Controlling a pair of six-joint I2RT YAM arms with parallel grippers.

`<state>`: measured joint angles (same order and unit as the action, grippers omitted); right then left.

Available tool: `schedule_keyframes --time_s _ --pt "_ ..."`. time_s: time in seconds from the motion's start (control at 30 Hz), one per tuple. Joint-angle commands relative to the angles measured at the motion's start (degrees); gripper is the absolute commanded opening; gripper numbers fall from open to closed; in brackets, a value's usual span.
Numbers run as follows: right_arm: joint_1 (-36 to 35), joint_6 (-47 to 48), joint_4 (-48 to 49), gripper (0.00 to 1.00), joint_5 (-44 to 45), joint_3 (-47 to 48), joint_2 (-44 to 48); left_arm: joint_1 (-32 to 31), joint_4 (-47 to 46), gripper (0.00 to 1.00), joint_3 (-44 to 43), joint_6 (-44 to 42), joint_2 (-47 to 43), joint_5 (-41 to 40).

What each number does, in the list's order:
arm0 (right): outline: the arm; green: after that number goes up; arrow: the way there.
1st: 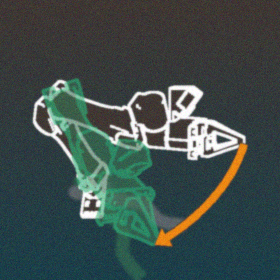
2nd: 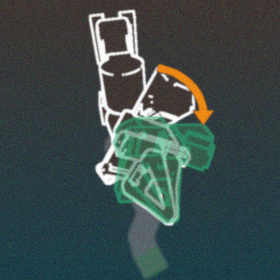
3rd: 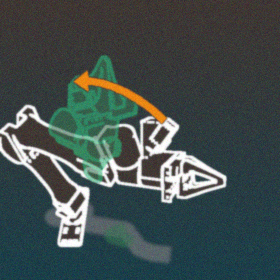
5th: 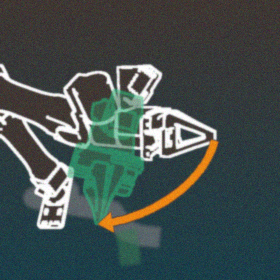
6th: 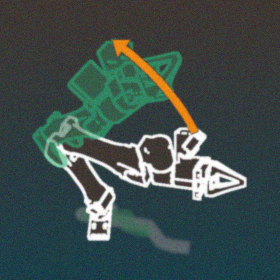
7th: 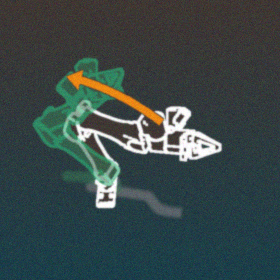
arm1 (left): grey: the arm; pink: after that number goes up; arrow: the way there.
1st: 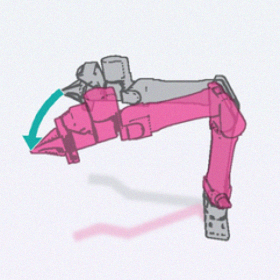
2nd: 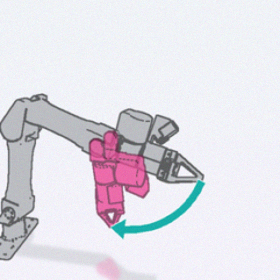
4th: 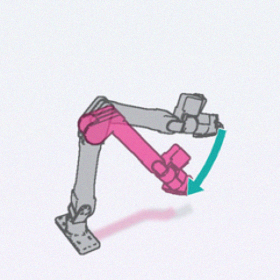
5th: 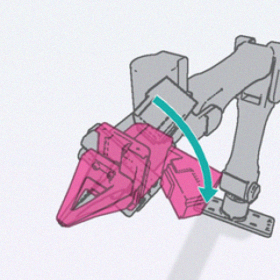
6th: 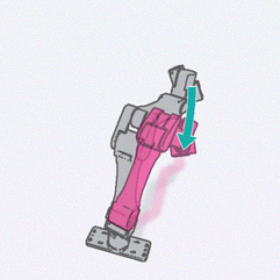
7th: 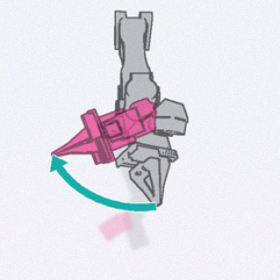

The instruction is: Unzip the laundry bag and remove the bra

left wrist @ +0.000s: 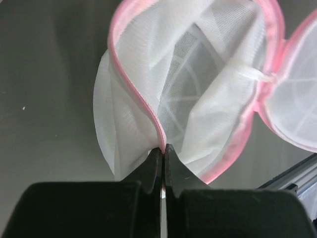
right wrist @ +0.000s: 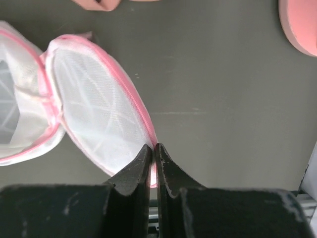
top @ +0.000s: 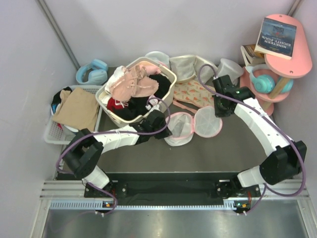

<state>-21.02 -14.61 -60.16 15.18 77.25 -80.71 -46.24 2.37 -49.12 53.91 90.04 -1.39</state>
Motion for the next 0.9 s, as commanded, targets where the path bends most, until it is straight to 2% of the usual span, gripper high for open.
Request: schedule_keyframes --time_s 0.0,0.03,0.1,0.13,0.2,0.23,0.37,0.7,0.87 --pt "-6.04 -2.26 -2.68 0.07 3.54 5.79 -5.42 -1.92 4.21 0.00 -1.32 -0.73 1.46 4.99" --pt "-8.32 -3.39 -2.68 0.08 4.50 6.67 -6.21 -2.01 4.74 0.03 -1.67 -1.52 1.45 4.73" --pt "-10.53 -4.28 -2.50 0.10 4.60 9.13 -8.58 -2.36 5.62 0.15 -2.64 -2.05 0.58 4.29" --pt "-12.02 -5.24 -2.50 0.10 4.42 10.10 -9.37 -2.63 6.58 0.30 -2.82 -2.58 -0.56 3.42" --pt "-13.43 -6.30 -2.33 0.11 4.07 12.73 -11.57 -3.07 7.73 0.49 -3.26 -2.76 -2.14 2.27" --pt "-14.83 -6.65 -2.42 0.11 3.98 13.62 -12.27 -3.16 9.30 0.68 -3.78 -3.11 -3.80 1.92" --pt "-17.56 -7.97 -1.63 0.13 3.45 16.96 -15.87 -3.42 13.95 0.97 -4.66 -3.90 -8.20 -1.51" --pt "-23.45 -11.49 3.11 0.18 -0.58 20.21 -20.72 -3.51 29.15 0.99 -3.79 -3.73 -26.12 -10.82" --pt "-25.30 -14.21 8.82 0.27 -9.54 18.90 -20.90 -3.42 32.96 0.99 -2.38 -3.11 -33.69 -17.15"
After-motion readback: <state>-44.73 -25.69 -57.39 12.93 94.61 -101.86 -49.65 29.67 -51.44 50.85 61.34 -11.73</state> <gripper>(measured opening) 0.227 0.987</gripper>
